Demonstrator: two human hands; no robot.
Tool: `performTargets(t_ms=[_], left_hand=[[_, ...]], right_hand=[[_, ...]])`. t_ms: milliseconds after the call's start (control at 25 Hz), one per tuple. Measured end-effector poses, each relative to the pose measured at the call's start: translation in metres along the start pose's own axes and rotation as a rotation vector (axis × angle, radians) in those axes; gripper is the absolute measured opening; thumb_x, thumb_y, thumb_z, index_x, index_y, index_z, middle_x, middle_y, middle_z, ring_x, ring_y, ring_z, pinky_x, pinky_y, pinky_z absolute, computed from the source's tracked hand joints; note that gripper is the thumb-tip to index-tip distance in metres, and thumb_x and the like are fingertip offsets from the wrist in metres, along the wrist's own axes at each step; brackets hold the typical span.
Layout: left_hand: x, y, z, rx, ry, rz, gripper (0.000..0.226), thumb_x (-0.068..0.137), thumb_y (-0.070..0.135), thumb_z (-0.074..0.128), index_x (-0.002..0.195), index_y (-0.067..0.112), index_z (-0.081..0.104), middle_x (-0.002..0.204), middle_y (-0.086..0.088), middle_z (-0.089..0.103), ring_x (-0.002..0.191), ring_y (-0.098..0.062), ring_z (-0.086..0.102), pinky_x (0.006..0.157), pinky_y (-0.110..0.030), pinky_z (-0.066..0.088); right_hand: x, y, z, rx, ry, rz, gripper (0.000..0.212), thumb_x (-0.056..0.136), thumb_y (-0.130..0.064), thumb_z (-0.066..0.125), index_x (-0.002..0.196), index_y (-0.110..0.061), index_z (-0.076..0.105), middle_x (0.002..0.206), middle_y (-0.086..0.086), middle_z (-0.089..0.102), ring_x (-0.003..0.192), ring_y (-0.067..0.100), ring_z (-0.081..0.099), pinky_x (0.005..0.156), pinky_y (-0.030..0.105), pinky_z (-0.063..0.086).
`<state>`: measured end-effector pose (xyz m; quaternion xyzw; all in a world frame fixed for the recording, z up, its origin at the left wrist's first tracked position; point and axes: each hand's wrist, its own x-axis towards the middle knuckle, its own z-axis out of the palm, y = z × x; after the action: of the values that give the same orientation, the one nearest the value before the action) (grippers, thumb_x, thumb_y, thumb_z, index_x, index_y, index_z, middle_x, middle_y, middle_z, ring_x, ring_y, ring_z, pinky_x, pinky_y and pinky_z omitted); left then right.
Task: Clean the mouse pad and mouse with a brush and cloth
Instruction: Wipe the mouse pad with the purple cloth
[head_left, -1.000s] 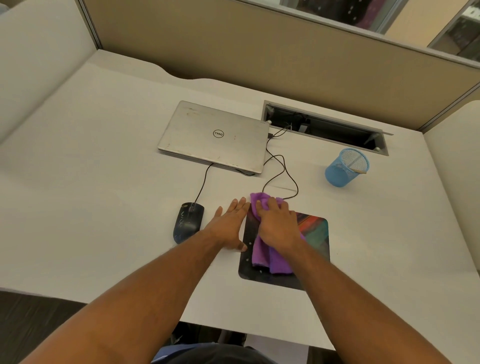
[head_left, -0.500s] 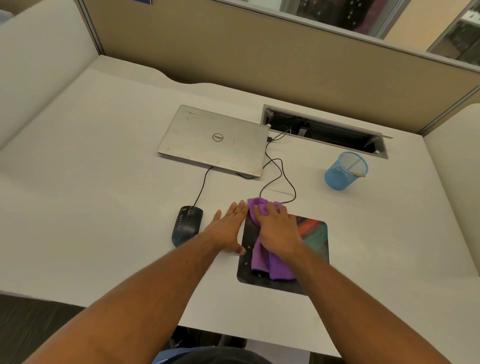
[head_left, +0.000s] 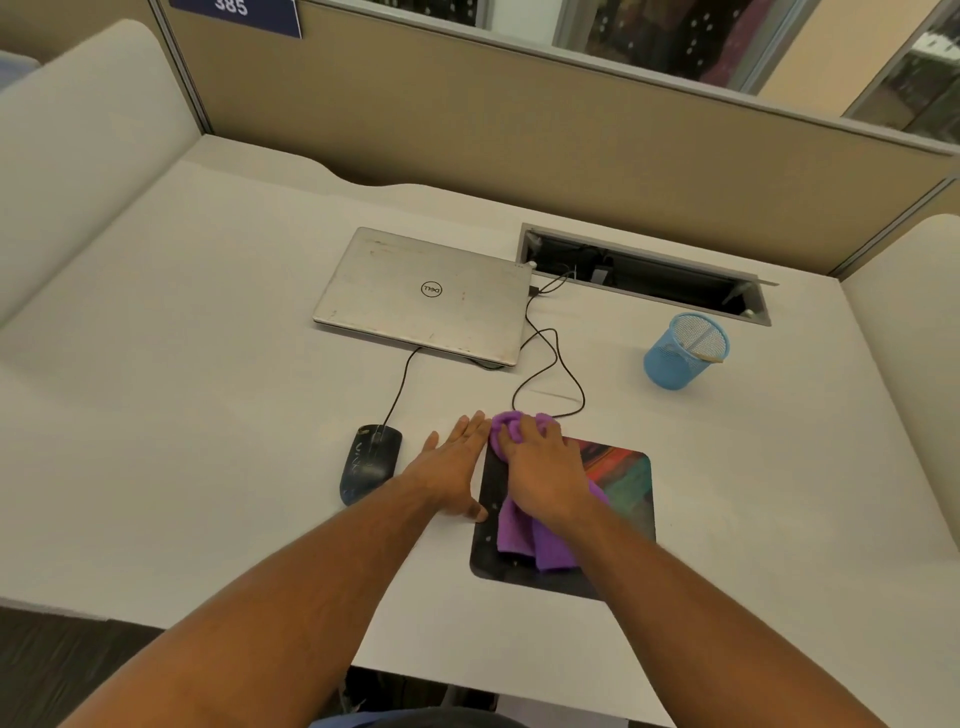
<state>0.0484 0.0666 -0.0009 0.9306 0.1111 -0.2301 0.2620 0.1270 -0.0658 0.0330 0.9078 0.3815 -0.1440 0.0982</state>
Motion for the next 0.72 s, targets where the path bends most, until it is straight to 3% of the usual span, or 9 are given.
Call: performTargets(t_ms=[120, 280, 480, 600, 720], left_hand=[[0.000, 0.000, -0.001, 0.003, -0.006, 0.000, 0.130, 0.077, 0.040, 0.082, 0.155, 0.023, -0.021, 0.162, 0.005, -0.025, 0.149, -0.014, -0.019, 0.122, -0.044, -0.007], [0.001, -0.003, 0.001, 0.026, 0.000, 0.018, 0.128, 0.078, 0.041, 0.081, 0.155, 0.024, -0.020, 0.162, 0.004, -0.027, 0.149, -0.015, -0.021, 0.120, -0.044, -0.008], [0.003, 0.002, -0.002, 0.034, -0.015, -0.005, 0.128, 0.077, 0.040, 0.082, 0.155, 0.026, -0.019, 0.162, 0.003, -0.025, 0.149, -0.018, -0.020, 0.120, -0.048, -0.006], [0.002, 0.003, -0.002, 0.030, -0.021, -0.003, 0.129, 0.076, 0.040, 0.083, 0.155, 0.026, -0.018, 0.162, 0.003, -0.025, 0.149, -0.017, -0.020, 0.120, -0.048, -0.006], [0.002, 0.001, -0.001, 0.042, -0.013, 0.001, 0.128, 0.077, 0.040, 0.082, 0.155, 0.026, -0.018, 0.162, 0.004, -0.026, 0.149, -0.016, -0.021, 0.120, -0.046, -0.006]], right_hand=[[-0.003, -0.011, -0.004, 0.024, 0.000, -0.012, 0.066, 0.096, -0.024, 0.062, 0.155, -0.019, 0.034, 0.154, 0.008, 0.034, 0.139, 0.036, 0.033, 0.109, 0.049, 0.041], [-0.054, 0.001, 0.030, 0.030, 0.012, -0.172, 0.064, 0.094, -0.027, 0.058, 0.154, -0.028, 0.036, 0.150, 0.005, 0.038, 0.140, 0.037, 0.031, 0.113, 0.051, 0.033], [-0.002, 0.017, 0.006, 0.070, -0.039, 0.071, 0.076, 0.095, -0.030, 0.064, 0.158, -0.024, 0.022, 0.160, 0.008, 0.027, 0.144, 0.037, 0.029, 0.114, 0.050, 0.036], [-0.004, -0.005, 0.002, 0.098, -0.026, 0.036, 0.075, 0.094, -0.027, 0.065, 0.158, -0.020, 0.026, 0.159, 0.008, 0.029, 0.143, 0.037, 0.029, 0.114, 0.050, 0.036], [-0.048, -0.004, 0.030, 0.075, -0.006, -0.088, 0.068, 0.095, -0.030, 0.058, 0.157, -0.027, 0.031, 0.156, 0.005, 0.033, 0.144, 0.038, 0.027, 0.115, 0.051, 0.033]])
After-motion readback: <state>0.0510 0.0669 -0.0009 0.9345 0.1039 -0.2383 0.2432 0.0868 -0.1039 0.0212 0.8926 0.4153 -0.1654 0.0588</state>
